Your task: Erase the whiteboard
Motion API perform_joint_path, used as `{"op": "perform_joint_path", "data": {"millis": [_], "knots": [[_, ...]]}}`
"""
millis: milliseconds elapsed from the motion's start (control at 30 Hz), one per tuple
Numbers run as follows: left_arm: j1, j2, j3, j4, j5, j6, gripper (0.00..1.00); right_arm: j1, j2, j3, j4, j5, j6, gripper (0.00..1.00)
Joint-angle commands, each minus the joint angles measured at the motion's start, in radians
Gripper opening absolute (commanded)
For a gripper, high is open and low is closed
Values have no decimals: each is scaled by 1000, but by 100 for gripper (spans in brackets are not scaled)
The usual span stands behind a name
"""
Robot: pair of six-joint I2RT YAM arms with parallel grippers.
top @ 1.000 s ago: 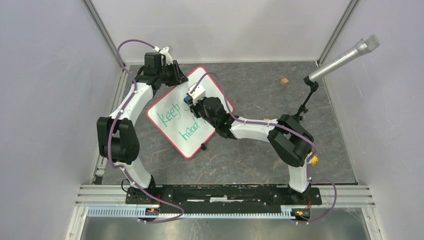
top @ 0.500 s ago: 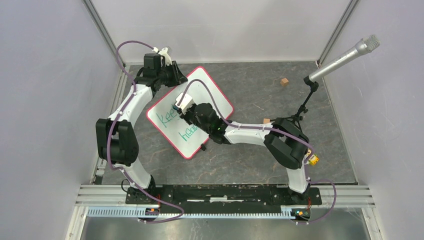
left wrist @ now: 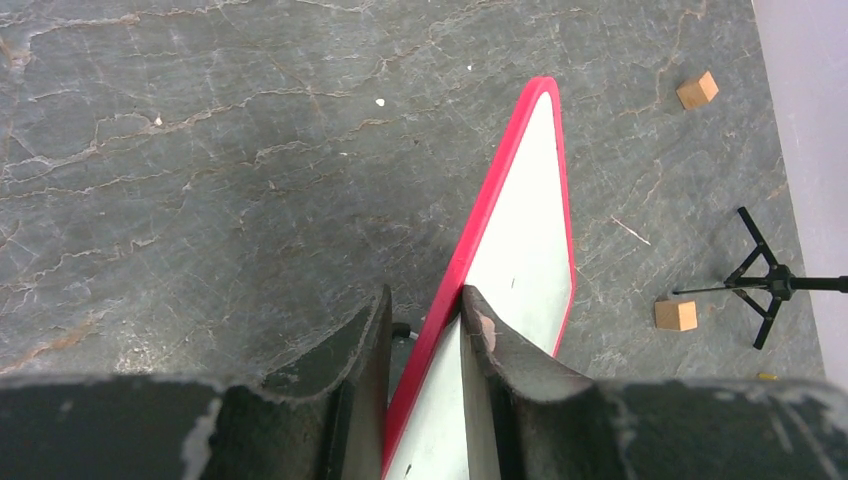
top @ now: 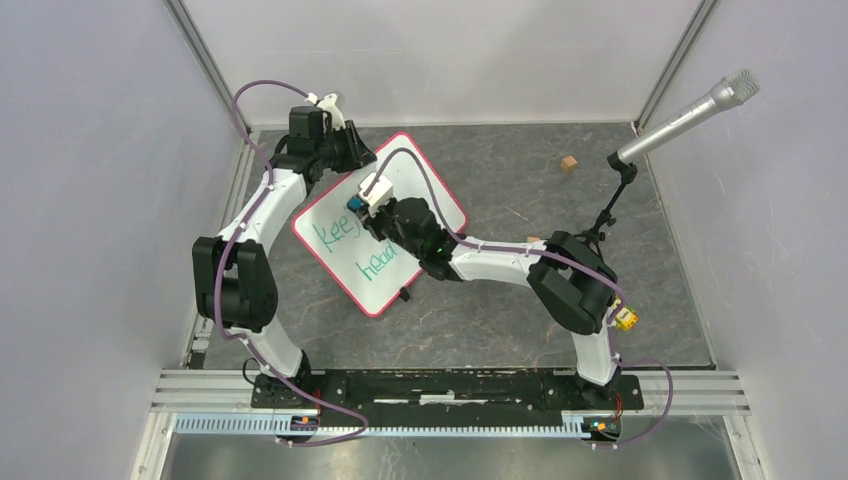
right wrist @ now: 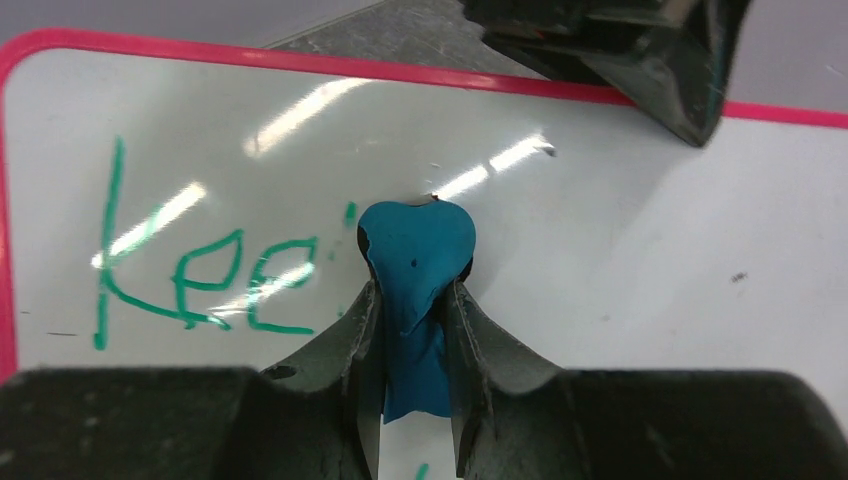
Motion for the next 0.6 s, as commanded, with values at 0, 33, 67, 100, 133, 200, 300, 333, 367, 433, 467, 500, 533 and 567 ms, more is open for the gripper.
{"op": "perform_joint_path", "data": {"millis": [0, 33, 67, 100, 133, 200, 300, 333, 367, 433, 467, 500, 533, 567], "knots": [[-30, -41, -6, -10, 9, -58, 29, -78, -22, -98, -35, 119, 42, 28], [-30, -41, -5, -10, 10, -59, 29, -78, -31, -115, -38, 135, 41, 28], [-30, -41, -6, -7, 13, -62, 29, -80, -37, -127, -40, 149, 41, 28], [-30, -41, -8, -5, 15, -62, 29, -81, -42, -135, -41, 157, 41, 28], [-30, -42, -8, -5, 15, -63, 29, -81, -45, -139, -44, 164, 40, 28], [-30, -44, -8, -5, 13, -63, 29, -81, -43, -139, -51, 179, 36, 29], [-30, -48, -8, -5, 11, -63, 29, -78, -30, -116, -70, 168, 30, 29], [-30, -48, -7, -4, 13, -65, 29, -71, -27, -104, -80, 160, 21, 28], [-30, -47, -8, -1, 16, -68, 29, -58, -25, -90, -85, 149, 11, 29], [-30, -47, -10, 0, 17, -72, 29, -29, -30, -79, -72, 111, -24, 28], [-30, -48, -10, 2, 16, -72, 29, -13, -34, -81, -59, 86, -46, 29], [-30, -47, -12, 3, 15, -74, 29, 4, -37, -81, -44, 56, -66, 29], [-30, -49, -14, 4, 14, -75, 29, 18, -38, -84, -32, 20, -80, 29], [-30, -49, -14, 5, 13, -75, 28, 32, -37, -84, -22, -4, -92, 29]]}}
